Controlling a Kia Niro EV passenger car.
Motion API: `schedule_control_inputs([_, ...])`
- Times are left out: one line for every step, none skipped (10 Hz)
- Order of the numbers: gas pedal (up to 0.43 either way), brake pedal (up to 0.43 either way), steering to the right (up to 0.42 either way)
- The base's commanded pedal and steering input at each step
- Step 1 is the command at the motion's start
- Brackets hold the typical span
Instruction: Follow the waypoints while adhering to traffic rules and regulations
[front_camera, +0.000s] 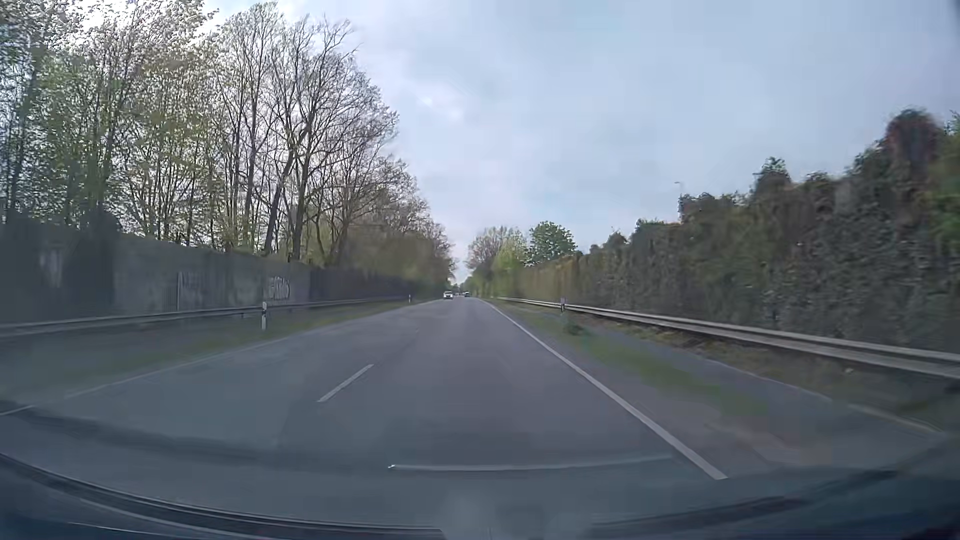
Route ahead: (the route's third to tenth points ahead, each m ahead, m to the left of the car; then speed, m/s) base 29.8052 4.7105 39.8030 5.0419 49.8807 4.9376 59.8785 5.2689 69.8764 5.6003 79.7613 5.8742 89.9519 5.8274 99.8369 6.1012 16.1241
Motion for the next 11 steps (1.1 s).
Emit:
schedule_control_inputs([0.118, 0.0, -0.005])
schedule_control_inputs([0.118, 0.0, -0.004])
schedule_control_inputs([0.118, 0.0, -0.005])
schedule_control_inputs([0.118, 0.0, -0.004])
schedule_control_inputs([0.118, 0.0, -0.004])
schedule_control_inputs([0.118, 0.0, -0.003])
schedule_control_inputs([0.118, 0.0, -0.003])
schedule_control_inputs([0.118, 0.0, -0.003])
schedule_control_inputs([0.118, 0.0, -0.003])
schedule_control_inputs([0.118, 0.0, -0.003])
schedule_control_inputs([0.118, 0.0, -0.003])
